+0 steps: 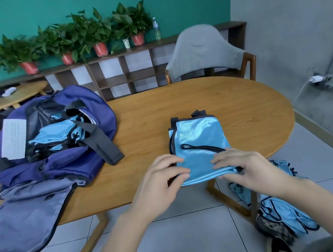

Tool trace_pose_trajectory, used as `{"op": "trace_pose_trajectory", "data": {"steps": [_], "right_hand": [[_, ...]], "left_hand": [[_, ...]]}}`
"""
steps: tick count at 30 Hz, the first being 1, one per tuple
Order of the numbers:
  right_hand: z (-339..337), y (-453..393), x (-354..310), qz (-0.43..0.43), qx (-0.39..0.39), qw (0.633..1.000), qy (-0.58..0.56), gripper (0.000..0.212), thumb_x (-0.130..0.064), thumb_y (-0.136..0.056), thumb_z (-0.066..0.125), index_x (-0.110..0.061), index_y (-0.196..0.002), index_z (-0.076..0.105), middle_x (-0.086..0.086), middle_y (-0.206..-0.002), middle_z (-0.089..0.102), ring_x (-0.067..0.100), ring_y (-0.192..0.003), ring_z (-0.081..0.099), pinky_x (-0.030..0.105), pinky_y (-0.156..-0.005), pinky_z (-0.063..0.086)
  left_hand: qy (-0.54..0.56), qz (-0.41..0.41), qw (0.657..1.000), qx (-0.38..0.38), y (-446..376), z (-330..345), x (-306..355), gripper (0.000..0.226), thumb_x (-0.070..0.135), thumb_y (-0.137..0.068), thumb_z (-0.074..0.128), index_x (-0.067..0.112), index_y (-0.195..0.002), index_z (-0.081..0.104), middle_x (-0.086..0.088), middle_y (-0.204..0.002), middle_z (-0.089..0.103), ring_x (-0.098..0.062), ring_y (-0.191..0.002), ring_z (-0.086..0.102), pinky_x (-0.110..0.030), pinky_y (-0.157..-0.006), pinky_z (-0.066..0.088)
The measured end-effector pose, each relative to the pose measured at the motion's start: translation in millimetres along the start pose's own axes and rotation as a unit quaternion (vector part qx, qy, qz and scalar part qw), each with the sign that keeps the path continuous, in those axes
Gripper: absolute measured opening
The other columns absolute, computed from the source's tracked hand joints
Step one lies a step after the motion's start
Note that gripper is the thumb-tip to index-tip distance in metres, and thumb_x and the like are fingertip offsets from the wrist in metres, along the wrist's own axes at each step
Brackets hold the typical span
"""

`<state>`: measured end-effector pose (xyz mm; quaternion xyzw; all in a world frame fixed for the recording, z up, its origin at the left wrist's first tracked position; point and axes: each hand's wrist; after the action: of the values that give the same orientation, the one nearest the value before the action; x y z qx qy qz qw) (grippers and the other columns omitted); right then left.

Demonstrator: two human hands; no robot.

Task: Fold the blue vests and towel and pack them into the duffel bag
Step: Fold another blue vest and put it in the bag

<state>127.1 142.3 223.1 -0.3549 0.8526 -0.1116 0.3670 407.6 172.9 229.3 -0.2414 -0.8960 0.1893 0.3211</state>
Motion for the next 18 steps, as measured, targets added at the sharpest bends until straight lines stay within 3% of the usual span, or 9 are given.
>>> {"op": "trace_pose_trajectory", "data": {"steps": [3,5,8,12,15,18], "right_hand": [[-2,-1,-7,0.023,0.013,0.999,-0.031,0.024,-0.033,-0.089,0.070,-0.021,-0.108,0.078,-0.022,-0.114,0.071,-0.002,-0.117,0.062,0.014,-0.109,0.036],[-6,-3,-16,0.048,0.026,0.997,-0.050,0.019,-0.031,-0.089,0.070,-0.025,-0.105,0.078,-0.025,-0.110,0.071,-0.004,-0.110,0.064,0.012,-0.100,0.043],[-17,-7,-27,0.083,0.048,0.992,-0.081,0.016,-0.036,-0.088,0.067,-0.031,-0.099,0.077,-0.023,-0.100,0.073,0.001,-0.094,0.068,0.017,-0.082,0.049],[-31,-15,-36,0.113,0.078,0.979,-0.148,0.010,-0.034,-0.088,0.071,-0.029,-0.094,0.078,-0.012,-0.089,0.075,0.007,-0.081,0.068,0.021,-0.071,0.050],[-38,-24,-37,0.136,0.112,0.965,-0.196,0.008,-0.029,-0.088,0.074,-0.026,-0.093,0.079,-0.012,-0.094,0.076,0.007,-0.090,0.070,0.023,-0.079,0.054],[-38,-38,-28,0.170,0.130,0.955,-0.208,0.006,-0.030,-0.088,0.076,-0.027,-0.092,0.078,-0.006,-0.091,0.076,0.016,-0.084,0.071,0.039,-0.075,0.056]], "left_hand": [[0.024,-0.020,0.999,-0.043,5,1,4,0.044,0.063,-0.086,0.067,0.027,-0.109,0.078,0.014,-0.125,0.068,-0.002,-0.135,0.047,-0.038,-0.110,0.044],[0.016,-0.017,1.000,-0.021,6,3,5,0.050,0.065,-0.077,0.075,0.027,-0.109,0.077,0.015,-0.125,0.068,-0.001,-0.135,0.047,-0.041,-0.109,0.045],[0.010,0.021,0.995,0.094,3,2,10,0.022,0.037,-0.084,0.081,0.021,-0.098,0.078,0.016,-0.109,0.073,-0.001,-0.118,0.061,-0.041,-0.096,0.052],[0.062,-0.021,0.980,0.189,-6,-2,28,0.017,0.039,-0.089,0.071,0.025,-0.097,0.076,0.022,-0.092,0.071,0.000,-0.087,0.067,-0.012,-0.080,0.048],[0.088,-0.062,0.972,0.207,-20,0,34,0.018,0.046,-0.088,0.068,0.031,-0.099,0.071,0.018,-0.082,0.071,-0.006,-0.071,0.067,-0.017,-0.068,0.050],[0.112,-0.094,0.971,0.191,-38,4,30,0.011,0.045,-0.089,0.070,0.039,-0.098,0.067,0.019,-0.082,0.072,-0.004,-0.070,0.067,-0.023,-0.067,0.053]]}}
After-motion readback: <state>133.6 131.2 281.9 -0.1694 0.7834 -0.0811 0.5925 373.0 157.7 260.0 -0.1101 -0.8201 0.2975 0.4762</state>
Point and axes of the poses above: each hand's wrist, its own y-axis away from the middle knuckle, its own z-axis out of the palm, x = y × z
